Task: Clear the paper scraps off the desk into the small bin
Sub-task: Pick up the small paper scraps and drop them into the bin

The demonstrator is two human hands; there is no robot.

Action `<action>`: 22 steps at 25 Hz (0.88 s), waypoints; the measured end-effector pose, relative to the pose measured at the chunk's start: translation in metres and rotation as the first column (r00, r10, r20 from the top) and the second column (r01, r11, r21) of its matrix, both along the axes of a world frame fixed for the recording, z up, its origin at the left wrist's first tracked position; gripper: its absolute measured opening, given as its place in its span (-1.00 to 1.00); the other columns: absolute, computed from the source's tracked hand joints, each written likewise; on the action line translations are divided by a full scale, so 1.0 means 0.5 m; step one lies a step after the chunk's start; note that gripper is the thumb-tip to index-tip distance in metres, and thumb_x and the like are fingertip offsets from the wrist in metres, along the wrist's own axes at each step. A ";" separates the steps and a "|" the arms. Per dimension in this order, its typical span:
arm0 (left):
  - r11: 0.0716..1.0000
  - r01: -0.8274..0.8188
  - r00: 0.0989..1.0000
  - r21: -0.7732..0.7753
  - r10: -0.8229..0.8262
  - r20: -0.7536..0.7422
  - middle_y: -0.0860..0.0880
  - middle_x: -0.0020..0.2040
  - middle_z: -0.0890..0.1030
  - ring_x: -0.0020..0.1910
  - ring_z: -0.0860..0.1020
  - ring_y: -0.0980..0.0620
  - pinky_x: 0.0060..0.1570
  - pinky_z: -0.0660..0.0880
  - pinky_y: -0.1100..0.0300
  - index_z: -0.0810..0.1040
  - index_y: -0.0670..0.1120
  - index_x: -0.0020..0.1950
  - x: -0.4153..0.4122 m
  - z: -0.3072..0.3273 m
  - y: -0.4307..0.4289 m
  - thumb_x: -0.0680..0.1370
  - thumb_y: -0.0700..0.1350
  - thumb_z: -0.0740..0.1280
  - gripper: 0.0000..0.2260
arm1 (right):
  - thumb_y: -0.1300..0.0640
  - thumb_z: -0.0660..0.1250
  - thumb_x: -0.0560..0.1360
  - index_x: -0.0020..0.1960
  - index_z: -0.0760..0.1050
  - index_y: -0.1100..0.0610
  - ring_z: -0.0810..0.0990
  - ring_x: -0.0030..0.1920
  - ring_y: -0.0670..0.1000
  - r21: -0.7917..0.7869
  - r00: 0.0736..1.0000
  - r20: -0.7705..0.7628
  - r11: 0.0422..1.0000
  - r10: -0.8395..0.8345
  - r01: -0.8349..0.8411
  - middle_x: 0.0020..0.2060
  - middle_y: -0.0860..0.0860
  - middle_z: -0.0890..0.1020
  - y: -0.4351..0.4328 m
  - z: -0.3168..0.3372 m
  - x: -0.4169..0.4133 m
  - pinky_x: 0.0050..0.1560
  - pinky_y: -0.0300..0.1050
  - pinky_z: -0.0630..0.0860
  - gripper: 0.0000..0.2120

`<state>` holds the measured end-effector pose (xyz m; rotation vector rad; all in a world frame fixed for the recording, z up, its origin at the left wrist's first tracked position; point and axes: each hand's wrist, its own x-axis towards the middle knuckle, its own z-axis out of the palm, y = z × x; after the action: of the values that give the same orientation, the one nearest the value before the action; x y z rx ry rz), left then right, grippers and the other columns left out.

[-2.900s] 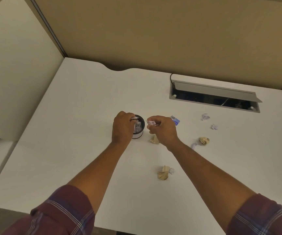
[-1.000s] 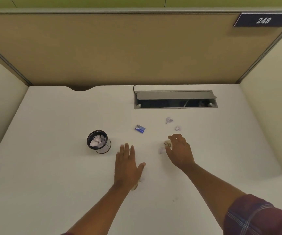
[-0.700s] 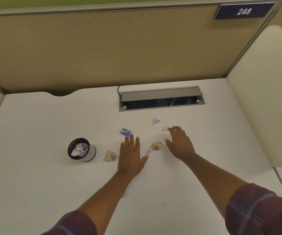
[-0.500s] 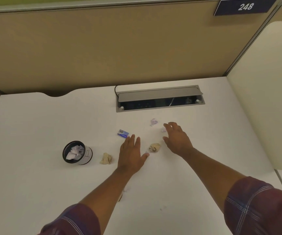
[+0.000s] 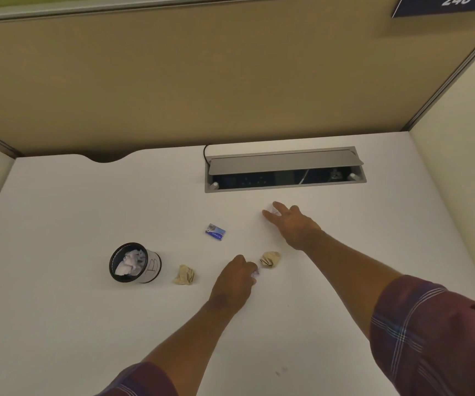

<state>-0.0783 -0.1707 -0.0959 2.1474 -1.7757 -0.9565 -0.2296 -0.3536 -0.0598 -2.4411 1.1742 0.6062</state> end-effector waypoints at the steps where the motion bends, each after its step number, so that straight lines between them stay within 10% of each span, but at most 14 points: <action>1: 1.000 -0.005 1.000 0.003 0.005 0.002 -0.08 0.06 0.57 0.05 0.57 -0.06 0.09 0.51 0.09 0.64 -0.05 0.16 -0.001 -0.003 0.000 0.62 -0.10 0.30 -0.83 | 0.19 0.45 0.49 0.59 0.03 -0.07 0.26 0.48 0.19 -0.013 1.000 0.003 1.000 -0.004 0.004 0.57 0.07 0.08 0.003 0.000 0.001 0.37 0.06 0.46 -0.16; 8: 0.999 -0.045 0.999 0.016 0.045 0.001 -0.12 0.12 0.59 0.10 0.58 -0.06 0.06 0.39 0.26 0.64 -0.06 0.24 0.000 -0.014 0.007 0.67 -0.08 0.26 -0.77 | 0.34 0.35 0.48 0.24 0.45 0.16 0.51 0.09 0.12 -0.210 0.999 0.050 0.978 -0.004 0.014 0.14 0.13 0.45 0.063 -0.007 -0.034 -0.12 -0.10 0.46 -0.66; 13: 0.991 -0.135 0.990 0.023 0.136 -0.043 -0.15 0.08 0.61 0.08 0.60 -0.10 0.02 0.41 0.21 0.66 -0.13 0.13 -0.015 0.000 0.004 0.67 -0.12 0.23 -0.78 | 0.31 0.28 0.52 0.08 0.58 0.13 0.59 0.07 0.09 -0.112 0.976 0.069 0.971 -0.206 0.213 0.05 0.07 0.58 0.080 -0.015 -0.061 -0.08 -0.18 0.42 -0.80; 22: 0.872 -0.459 0.881 -0.169 0.421 -0.217 0.01 -0.12 0.68 -0.12 0.59 0.07 -0.04 0.57 0.12 0.68 -0.08 -0.03 0.018 0.053 0.070 0.60 -0.15 0.37 -0.90 | 0.25 0.38 0.51 -0.09 0.70 0.09 0.66 -0.16 -0.05 0.098 0.690 0.468 0.808 -0.552 0.581 -0.17 -0.03 0.73 0.146 0.043 -0.070 -0.18 -0.25 0.53 -0.86</action>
<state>-0.0693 -0.1356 -0.0692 2.1180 -1.1662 -0.7624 -0.2648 -0.2808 -0.0382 -1.9126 1.6123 -0.2176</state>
